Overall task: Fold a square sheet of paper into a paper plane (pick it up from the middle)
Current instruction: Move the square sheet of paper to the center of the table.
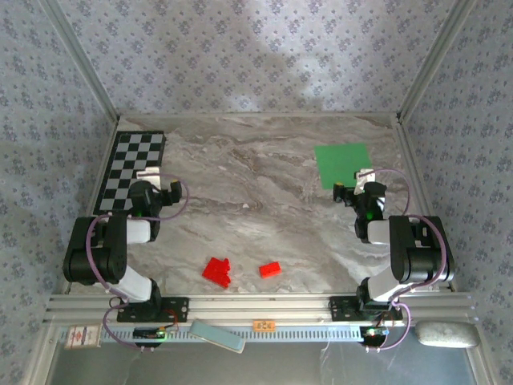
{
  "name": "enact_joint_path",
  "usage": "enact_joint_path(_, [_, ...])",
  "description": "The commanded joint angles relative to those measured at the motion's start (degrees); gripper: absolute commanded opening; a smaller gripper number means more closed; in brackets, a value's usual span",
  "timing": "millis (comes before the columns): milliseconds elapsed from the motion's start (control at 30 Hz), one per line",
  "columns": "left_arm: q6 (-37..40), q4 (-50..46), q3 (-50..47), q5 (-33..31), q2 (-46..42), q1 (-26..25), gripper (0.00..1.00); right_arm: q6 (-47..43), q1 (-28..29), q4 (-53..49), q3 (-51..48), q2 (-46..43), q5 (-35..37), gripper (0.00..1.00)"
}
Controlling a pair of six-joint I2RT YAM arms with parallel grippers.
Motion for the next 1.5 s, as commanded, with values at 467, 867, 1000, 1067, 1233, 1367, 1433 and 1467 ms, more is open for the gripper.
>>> enact_joint_path(467, [0.5,0.1,0.8,-0.2,0.5,0.1,1.0,0.3,-0.2,-0.2,1.1,0.1,-0.2,1.0])
enact_joint_path(867, [-4.5,-22.6,7.9,-4.0,-14.2,-0.3,1.0,7.0,1.3,-23.9,10.0,-15.5,3.7,1.0])
enact_joint_path(1000, [-12.1,-32.4,12.7,-1.2,-18.2,-0.3,1.0,17.5,1.3,-39.9,19.7,-14.3,1.7,1.0])
enact_joint_path(1067, [-16.9,-37.5,15.9,1.1,-19.1,-0.3,1.0,20.9,1.8,-45.1,23.7,-11.1,0.1,1.0])
enact_joint_path(1233, [-30.6,-41.1,18.5,6.7,-19.0,-0.3,1.0,26.0,1.0,-58.1,36.5,0.4,-6.2,1.0])
enact_joint_path(1367, [-38.3,-35.0,17.6,18.1,-15.7,-0.8,1.0,27.0,0.8,-64.0,44.8,9.3,-8.9,0.99])
enact_joint_path(1433, [-39.9,-33.6,17.9,20.5,-13.6,-2.3,1.0,28.0,0.5,-64.6,46.5,12.3,-9.9,0.99])
enact_joint_path(1467, [-39.8,-34.0,18.5,20.8,-12.7,-3.3,1.0,28.5,0.2,-64.4,48.7,13.8,-10.7,0.99])
